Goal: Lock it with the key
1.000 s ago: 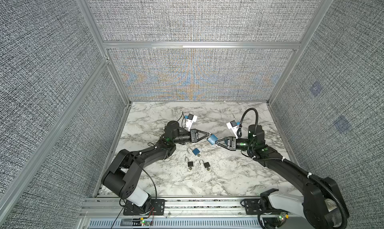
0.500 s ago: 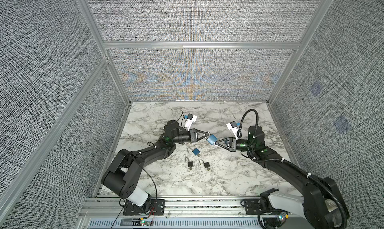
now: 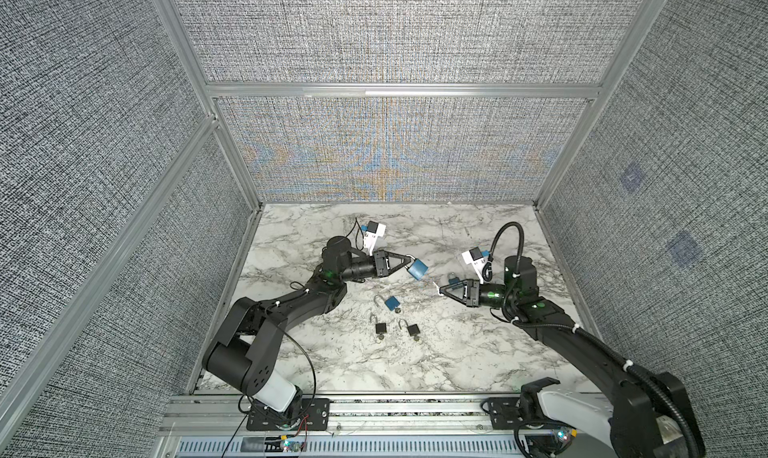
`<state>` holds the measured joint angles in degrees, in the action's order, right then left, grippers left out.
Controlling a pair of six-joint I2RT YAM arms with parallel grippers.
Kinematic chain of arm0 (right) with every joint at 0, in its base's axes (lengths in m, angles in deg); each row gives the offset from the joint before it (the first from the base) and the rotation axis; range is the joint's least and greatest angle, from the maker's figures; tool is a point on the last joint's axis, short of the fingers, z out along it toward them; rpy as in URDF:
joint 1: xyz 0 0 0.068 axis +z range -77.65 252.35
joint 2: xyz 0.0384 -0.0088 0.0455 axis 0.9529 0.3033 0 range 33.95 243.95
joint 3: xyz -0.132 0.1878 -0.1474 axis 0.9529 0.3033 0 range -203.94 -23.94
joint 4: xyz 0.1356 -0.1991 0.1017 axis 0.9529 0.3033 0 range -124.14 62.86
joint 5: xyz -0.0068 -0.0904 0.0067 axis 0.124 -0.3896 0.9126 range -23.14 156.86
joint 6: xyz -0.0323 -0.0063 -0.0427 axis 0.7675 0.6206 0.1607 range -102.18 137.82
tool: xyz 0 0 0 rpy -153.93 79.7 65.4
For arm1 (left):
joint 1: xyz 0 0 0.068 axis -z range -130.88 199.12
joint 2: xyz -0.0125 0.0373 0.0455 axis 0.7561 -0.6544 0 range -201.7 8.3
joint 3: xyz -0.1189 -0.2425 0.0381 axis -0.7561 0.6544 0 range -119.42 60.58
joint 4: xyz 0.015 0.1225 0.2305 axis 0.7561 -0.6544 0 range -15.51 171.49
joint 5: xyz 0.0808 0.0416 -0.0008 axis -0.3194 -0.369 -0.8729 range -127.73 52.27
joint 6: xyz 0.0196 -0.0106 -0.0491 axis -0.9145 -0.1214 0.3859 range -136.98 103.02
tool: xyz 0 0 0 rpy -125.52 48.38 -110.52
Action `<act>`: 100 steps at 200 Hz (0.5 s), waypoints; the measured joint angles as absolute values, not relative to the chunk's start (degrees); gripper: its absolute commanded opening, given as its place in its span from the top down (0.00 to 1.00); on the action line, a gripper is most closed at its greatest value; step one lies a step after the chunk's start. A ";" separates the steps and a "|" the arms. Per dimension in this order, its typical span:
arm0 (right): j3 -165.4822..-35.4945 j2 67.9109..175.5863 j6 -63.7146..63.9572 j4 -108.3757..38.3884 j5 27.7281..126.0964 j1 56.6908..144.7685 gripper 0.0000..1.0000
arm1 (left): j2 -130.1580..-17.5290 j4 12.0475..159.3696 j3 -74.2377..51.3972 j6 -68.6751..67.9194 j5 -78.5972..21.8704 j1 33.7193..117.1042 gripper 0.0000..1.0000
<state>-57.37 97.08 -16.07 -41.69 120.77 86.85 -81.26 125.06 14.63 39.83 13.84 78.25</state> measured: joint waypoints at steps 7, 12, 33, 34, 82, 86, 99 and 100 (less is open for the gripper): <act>-57.76 96.36 -15.67 -40.49 120.49 85.89 1.00 | -81.37 124.73 14.19 39.44 13.82 78.33 1.00; -58.20 95.79 -15.37 -39.62 120.07 85.06 1.00 | -81.57 124.40 13.84 38.94 13.66 78.55 1.00; -60.03 93.52 -14.34 -36.30 118.28 81.14 1.00 | -82.66 121.30 12.75 37.28 13.27 80.39 1.00; -60.08 93.45 -14.34 -36.19 118.23 81.03 1.00 | -82.75 121.04 12.64 37.17 13.27 80.56 1.00; -60.99 87.92 -14.04 -31.23 115.70 72.03 1.00 | -90.42 111.57 5.71 32.49 12.33 87.75 1.00; -60.91 87.40 -14.23 -31.03 115.59 71.46 1.00 | -91.38 110.63 4.86 32.23 12.04 88.32 1.00; -60.29 85.96 -14.69 -30.96 115.35 69.93 1.00 | -94.29 108.03 2.21 31.09 11.19 89.98 1.00; -60.21 85.83 -14.71 -30.96 115.37 69.78 1.00 | -94.42 107.86 2.08 31.05 11.15 90.05 1.00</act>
<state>-60.21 85.83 -14.71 -30.96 115.37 69.78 -94.42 107.86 2.08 31.05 11.15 90.05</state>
